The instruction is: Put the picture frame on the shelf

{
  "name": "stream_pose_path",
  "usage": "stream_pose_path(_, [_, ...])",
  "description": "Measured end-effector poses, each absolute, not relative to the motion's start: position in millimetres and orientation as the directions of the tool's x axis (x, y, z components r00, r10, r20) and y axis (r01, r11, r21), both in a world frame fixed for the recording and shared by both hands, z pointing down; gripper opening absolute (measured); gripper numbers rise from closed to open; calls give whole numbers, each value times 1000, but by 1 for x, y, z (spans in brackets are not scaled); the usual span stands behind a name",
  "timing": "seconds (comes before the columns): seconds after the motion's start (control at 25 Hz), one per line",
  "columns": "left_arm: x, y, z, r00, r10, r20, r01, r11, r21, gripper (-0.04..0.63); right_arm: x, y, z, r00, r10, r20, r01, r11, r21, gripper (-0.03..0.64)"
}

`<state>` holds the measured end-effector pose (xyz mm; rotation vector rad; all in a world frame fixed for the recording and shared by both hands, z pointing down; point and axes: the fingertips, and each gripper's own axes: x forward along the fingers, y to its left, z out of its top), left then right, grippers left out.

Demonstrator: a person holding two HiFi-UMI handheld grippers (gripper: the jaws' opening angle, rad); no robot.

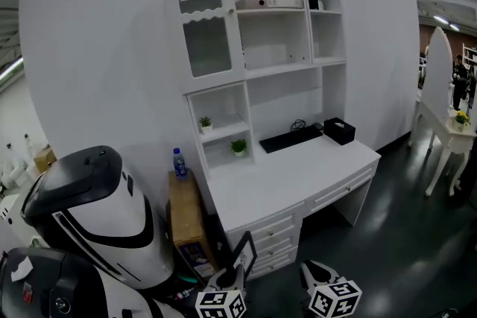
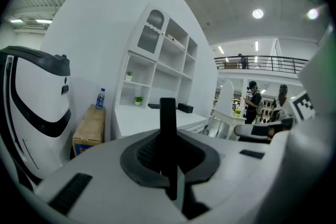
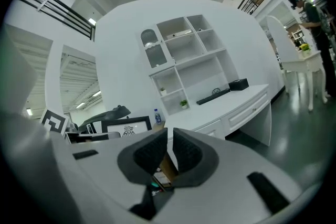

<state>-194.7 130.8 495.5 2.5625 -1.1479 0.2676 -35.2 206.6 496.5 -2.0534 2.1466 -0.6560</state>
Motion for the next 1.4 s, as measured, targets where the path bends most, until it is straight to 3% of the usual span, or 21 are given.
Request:
stream_pose_path(0.52, [-179,-17,494,674,-681,285,-739,-628,244,28,-18,65,492,-72,-969,235,-924,-24,-380,18])
stream_pose_path(1.4, [-176,-99,492,645,-716,267,-763,-584,278,28,-7,-20,486,-102,-968,231,-934,13,-358,18])
